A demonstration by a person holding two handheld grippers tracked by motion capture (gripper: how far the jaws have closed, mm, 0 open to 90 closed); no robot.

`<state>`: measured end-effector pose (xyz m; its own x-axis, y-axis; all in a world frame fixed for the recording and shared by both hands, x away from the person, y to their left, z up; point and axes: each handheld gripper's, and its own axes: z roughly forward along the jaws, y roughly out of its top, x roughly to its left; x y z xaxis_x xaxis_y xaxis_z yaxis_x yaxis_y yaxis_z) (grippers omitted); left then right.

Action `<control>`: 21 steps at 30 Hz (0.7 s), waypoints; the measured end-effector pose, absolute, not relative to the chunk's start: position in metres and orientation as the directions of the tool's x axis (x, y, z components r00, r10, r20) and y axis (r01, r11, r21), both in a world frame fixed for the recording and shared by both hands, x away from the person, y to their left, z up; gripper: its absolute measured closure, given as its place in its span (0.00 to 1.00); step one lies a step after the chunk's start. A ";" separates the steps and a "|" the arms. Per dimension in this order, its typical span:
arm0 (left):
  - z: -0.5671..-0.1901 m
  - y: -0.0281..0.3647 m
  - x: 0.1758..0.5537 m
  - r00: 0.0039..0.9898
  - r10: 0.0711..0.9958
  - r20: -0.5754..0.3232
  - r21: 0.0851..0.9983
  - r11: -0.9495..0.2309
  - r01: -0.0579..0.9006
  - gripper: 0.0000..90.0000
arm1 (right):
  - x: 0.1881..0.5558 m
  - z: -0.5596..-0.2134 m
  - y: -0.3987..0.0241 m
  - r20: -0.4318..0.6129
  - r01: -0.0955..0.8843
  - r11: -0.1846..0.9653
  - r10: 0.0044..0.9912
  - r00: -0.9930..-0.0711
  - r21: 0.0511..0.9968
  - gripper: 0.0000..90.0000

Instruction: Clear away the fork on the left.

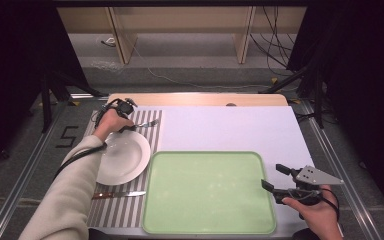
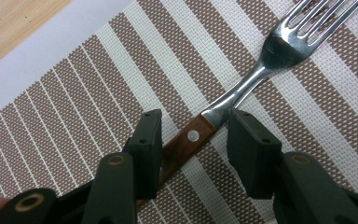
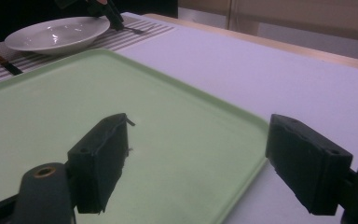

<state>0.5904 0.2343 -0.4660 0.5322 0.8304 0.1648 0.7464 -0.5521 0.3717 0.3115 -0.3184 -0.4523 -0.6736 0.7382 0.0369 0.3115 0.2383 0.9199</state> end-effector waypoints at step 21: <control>-0.465 0.234 0.594 0.581 0.796 0.170 0.334 -0.601 0.726 0.62 | 0.311 -0.452 -0.318 0.039 0.313 0.239 0.736 -0.676 0.919 0.25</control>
